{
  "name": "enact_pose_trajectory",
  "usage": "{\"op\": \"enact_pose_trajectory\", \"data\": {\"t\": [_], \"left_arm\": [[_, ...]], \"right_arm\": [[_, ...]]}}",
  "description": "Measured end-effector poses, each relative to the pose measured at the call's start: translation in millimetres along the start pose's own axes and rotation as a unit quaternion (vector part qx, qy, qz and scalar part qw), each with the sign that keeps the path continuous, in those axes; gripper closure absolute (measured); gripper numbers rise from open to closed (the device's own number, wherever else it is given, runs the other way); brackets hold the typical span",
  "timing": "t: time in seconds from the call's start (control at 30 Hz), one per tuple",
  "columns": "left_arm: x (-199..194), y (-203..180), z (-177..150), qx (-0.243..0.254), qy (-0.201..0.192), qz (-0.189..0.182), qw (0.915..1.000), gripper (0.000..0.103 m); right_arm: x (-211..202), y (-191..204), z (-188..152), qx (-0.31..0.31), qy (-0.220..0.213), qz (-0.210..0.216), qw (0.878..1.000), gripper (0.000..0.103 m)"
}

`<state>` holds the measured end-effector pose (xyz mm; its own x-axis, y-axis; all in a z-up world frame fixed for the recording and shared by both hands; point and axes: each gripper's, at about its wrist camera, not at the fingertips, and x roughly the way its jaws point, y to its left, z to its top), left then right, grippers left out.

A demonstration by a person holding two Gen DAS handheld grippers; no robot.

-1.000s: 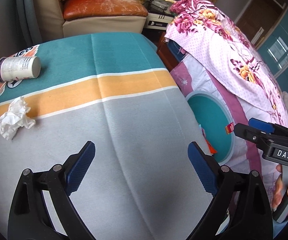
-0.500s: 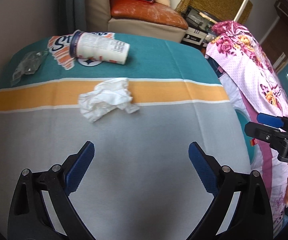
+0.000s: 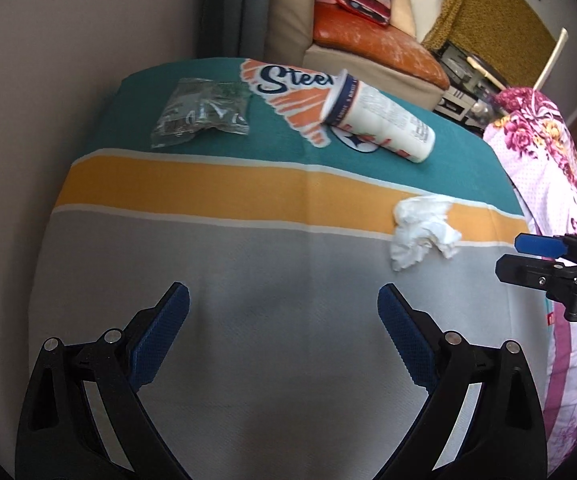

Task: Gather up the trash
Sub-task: 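Move both grippers back over the table toward the tissue and white cup, then grasp the white tissue with the right gripper while the left gripper grasps the white ALDI cup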

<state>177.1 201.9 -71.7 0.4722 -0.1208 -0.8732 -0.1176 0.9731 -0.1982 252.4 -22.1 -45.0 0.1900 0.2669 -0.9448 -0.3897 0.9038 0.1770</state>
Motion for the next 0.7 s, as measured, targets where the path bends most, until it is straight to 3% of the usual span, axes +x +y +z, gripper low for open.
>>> {"op": "enact_pose_trajectory", "data": {"t": [0.27,0.43,0.5,0.7], "left_arm": [[1.8,28.8,8.1,-0.028,-0.001,0.012,0.9995,0.008],[6.2,34.2,8.6,-0.03,0.005,0.02,0.9993,0.008],[8.0,34.9,9.0,-0.034,0.007,0.02,0.9992,0.008],[15.6,17.8,15.8,-0.042,0.012,0.005,0.999,0.008]], "right_arm": [[37.5,28.2,32.1,-0.026,0.02,0.032,0.999,0.028],[54.3,37.0,37.7,-0.032,0.032,0.051,0.998,0.056],[57.1,37.2,37.2,-0.033,0.034,0.057,0.997,0.081],[40.6,15.7,36.4,-0.021,0.019,0.043,0.999,0.086]]}}
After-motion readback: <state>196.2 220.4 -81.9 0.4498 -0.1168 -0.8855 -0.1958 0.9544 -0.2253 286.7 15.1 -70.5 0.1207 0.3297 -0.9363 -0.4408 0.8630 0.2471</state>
